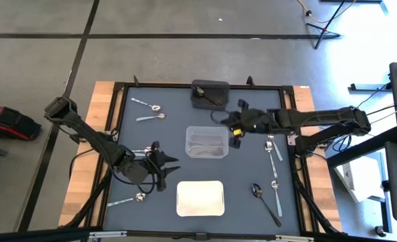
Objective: Sort silverware by color (type)
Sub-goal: Put the black spoon into the black bin
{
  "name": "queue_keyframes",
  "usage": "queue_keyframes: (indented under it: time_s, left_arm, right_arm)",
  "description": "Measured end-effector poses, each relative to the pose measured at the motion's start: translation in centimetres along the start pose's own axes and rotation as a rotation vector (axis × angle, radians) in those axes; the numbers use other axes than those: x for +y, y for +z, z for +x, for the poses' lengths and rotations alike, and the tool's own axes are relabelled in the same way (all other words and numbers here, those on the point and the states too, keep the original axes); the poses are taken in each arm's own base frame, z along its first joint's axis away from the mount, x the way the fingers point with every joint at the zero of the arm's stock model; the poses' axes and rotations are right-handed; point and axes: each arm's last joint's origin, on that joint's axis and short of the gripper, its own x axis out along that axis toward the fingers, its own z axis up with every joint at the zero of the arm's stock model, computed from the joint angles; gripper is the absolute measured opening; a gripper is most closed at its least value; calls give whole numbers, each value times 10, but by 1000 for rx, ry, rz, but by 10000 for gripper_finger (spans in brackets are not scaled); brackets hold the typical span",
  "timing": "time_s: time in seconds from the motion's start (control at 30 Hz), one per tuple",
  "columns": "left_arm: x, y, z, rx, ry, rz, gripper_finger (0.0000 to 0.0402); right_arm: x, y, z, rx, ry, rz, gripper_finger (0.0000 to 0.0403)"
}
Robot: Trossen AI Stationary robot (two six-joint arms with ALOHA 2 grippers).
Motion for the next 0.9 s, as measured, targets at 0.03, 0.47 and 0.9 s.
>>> queue_keyframes:
  time_s: [0.03,0.47,0.9]
  left_arm:
    - [1,-1,1,7,2,19,126]
    - [19,-20,10,65,85,53,126]
    - [27,-31,11,31,194,48,126]
  right_arm:
    - [-6,2,3,-17,-11,1,1]
    - [-82,5,41,-119,-71,21,1]
    - [-126,-16,104,-113,-146,-28,1]
